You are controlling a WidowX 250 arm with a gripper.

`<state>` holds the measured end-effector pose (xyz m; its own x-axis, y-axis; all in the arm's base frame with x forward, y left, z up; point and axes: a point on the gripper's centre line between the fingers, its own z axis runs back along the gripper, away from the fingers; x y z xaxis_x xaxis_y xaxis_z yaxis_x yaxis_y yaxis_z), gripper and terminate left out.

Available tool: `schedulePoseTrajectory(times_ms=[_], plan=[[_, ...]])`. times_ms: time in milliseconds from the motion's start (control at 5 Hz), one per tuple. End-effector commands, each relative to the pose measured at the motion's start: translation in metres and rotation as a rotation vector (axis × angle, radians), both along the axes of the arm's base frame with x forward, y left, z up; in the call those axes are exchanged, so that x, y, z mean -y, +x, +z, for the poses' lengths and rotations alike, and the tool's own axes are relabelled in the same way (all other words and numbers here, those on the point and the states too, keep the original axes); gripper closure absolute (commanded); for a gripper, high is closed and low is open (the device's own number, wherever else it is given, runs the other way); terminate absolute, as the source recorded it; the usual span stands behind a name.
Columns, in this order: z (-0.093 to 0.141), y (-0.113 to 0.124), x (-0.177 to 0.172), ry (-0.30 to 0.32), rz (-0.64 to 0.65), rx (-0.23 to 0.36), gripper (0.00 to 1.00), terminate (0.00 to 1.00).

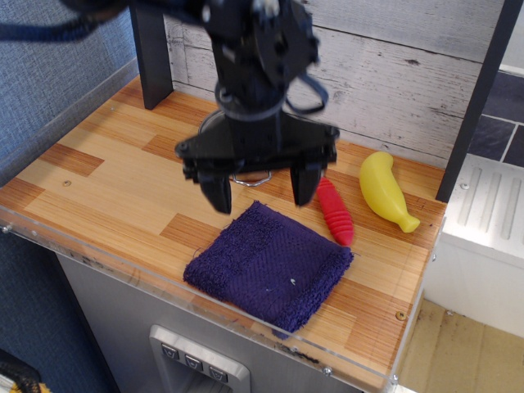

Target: Move the violet cloth and place it at the far edge of the table.

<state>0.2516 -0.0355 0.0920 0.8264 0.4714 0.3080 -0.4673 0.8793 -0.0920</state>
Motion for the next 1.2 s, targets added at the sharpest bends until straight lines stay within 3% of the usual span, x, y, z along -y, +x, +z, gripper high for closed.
schedulePoseTrajectory(times_ms=[0,400,1000], plan=[[-0.028,0.003,0.015,0.051,-0.128,-0.046,0.0,0.0],[-0.061,0.012,0.028,0.065,-0.173,-0.094,0.0,0.0],[-0.095,0.005,0.001,0.051,-0.099,-0.18,0.0,0.0]])
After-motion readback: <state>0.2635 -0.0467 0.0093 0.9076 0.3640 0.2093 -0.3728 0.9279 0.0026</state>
